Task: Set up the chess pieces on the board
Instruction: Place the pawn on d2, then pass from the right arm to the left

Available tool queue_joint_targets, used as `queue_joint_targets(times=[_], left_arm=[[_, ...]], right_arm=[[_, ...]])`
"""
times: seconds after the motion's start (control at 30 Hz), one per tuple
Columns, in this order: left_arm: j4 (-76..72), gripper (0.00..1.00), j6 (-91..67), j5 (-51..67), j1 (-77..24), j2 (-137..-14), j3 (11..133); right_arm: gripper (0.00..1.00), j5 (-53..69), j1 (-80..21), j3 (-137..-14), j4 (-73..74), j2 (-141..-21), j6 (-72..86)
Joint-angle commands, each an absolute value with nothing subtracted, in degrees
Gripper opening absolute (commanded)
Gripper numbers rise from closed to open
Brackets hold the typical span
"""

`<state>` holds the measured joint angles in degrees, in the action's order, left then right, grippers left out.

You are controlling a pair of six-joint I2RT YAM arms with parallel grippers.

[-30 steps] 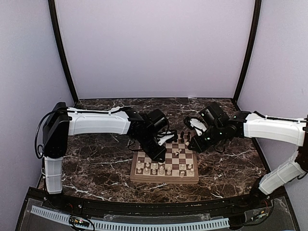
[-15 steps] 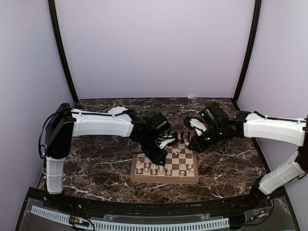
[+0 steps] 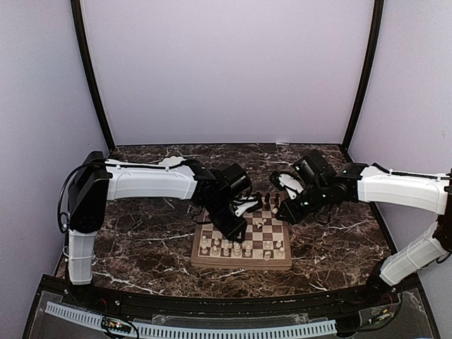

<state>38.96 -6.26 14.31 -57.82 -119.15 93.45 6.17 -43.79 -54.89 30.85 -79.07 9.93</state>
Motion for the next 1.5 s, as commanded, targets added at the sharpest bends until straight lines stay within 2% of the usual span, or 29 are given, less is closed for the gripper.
queue_joint_targets(times=[0.0, 0.13, 0.27, 0.5, 0.63, 0.93, 1.33, 1.47], left_arm=[[42.0, 0.29, -6.2, 12.8, -58.1, -117.0, 96.3], [41.8, 0.33, -6.9, 10.8, -57.3, -112.0, 95.6], [37.9, 0.37, -10.0, 14.8, -54.0, -106.2, 93.6], [23.8, 0.44, -23.6, 40.1, -43.6, -103.0, 87.6], [15.1, 0.48, -32.3, 49.3, -40.9, -102.7, 82.8], [6.7, 0.44, -37.6, 58.7, -40.5, -104.3, 77.4], [3.6, 0.38, -39.7, 61.4, -40.6, -105.0, 75.8], [3.0, 0.32, -40.3, 62.0, -40.6, -105.6, 75.7]], right_arm=[[0.03, 6.4, -43.3, -56.5, 31.4, -78.6, 9.6], [0.03, 8.5, -43.3, -57.8, 32.0, -78.0, 8.4], [0.04, 11.5, -43.6, -59.9, 31.8, -78.2, 7.1], [0.05, 11.8, -47.5, -67.4, 33.0, -83.2, 3.2], [0.05, 9.7, -50.9, -72.1, 35.2, -86.4, 0.5], [0.05, 8.9, -53.9, -76.8, 36.1, -89.8, 0.4], [0.05, 9.4, -54.7, -79.8, 35.6, -91.9, 0.4], [0.05, 9.9, -55.0, -79.9, 35.3, -91.9, 0.4]])
